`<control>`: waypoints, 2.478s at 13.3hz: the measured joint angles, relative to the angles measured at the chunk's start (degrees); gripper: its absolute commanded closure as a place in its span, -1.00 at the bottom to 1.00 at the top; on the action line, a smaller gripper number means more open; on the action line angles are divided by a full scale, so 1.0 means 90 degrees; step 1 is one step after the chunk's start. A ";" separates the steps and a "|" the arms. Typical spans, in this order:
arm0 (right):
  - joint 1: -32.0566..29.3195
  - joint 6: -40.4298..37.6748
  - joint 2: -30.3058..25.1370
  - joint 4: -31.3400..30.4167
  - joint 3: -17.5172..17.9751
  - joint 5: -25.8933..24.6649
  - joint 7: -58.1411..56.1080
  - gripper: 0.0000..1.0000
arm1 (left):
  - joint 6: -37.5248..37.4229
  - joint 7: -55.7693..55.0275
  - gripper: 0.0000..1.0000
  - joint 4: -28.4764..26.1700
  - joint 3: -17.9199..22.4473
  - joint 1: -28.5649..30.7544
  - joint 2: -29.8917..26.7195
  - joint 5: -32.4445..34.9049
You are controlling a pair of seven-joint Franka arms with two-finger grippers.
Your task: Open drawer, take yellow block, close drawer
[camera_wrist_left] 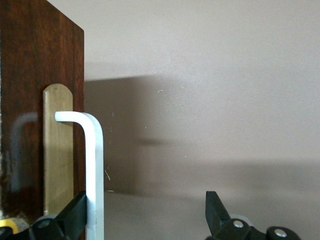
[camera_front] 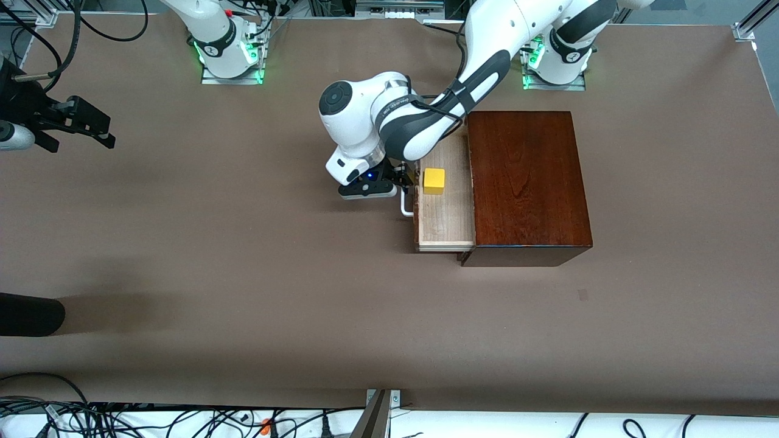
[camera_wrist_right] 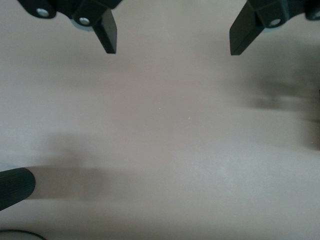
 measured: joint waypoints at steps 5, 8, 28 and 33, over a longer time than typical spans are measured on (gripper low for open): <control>0.0000 0.0000 0.0000 0.0000 0.0000 0.0000 0.0000 -1.00 | 0.0014 -0.0020 -1.00 0.0115 -0.0011 -0.0005 0.0037 -0.0068; 0.0000 0.0008 0.0000 0.0004 0.0000 0.0000 0.0000 -1.00 | 0.0009 -0.0026 -1.00 0.0531 -0.0042 0.0037 -0.0024 -0.0474; 0.0264 0.0334 0.0712 0.0008 0.0055 0.0002 -0.0005 -1.00 | -0.1710 0.5824 -1.00 -0.1307 0.1198 0.4875 -0.4131 -0.3992; 0.1302 0.0330 0.0734 0.0034 0.0257 0.0023 -0.0259 -1.00 | -0.1670 0.6839 -1.00 -0.1999 0.3271 0.3251 -0.4846 -0.4226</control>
